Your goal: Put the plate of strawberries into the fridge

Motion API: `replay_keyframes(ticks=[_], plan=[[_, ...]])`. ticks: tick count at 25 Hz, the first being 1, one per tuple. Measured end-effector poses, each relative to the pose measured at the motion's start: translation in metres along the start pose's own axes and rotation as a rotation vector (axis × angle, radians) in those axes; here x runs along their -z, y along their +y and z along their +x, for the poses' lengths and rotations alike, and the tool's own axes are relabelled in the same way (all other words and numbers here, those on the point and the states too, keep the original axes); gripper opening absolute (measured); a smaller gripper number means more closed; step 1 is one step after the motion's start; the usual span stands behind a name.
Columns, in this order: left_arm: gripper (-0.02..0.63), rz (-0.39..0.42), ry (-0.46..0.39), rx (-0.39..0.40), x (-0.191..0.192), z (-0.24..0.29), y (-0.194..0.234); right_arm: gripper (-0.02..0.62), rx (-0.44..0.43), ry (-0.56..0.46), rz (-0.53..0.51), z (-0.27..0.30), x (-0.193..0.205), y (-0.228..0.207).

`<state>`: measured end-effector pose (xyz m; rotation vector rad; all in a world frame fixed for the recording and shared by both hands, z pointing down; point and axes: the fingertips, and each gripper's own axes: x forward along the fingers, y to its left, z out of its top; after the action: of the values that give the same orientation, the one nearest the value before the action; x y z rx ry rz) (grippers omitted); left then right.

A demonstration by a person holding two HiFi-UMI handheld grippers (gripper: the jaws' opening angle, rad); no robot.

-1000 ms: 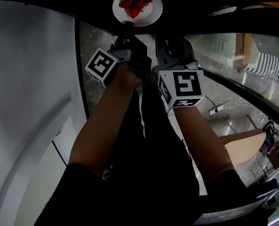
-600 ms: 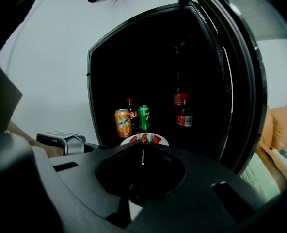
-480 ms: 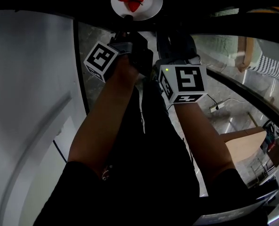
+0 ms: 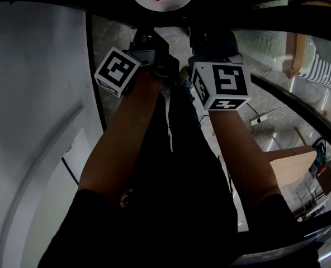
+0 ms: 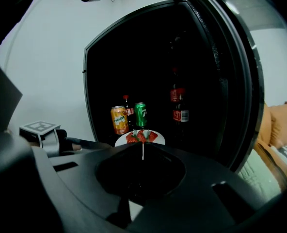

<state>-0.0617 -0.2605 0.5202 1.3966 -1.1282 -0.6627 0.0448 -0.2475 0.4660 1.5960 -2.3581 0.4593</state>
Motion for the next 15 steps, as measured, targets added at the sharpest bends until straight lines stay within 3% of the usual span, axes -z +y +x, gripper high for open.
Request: replay_keyframes(ticks=[2,7,15], plan=[[0.046,0.149,0.026,0.002,-0.001,-0.006,-0.008,0.012,0.002,0.001,-0.001,0.001,0.0,0.003],[0.046,0.648,0.097,-0.007,0.008,-0.011,-0.023,0.012,-0.005,0.029,-0.003,0.003,0.009,0.008],[0.046,1.255,0.137,-0.13,0.021,-0.011,-0.024,0.012,-0.002,0.043,-0.003,0.007,0.021,0.011]])
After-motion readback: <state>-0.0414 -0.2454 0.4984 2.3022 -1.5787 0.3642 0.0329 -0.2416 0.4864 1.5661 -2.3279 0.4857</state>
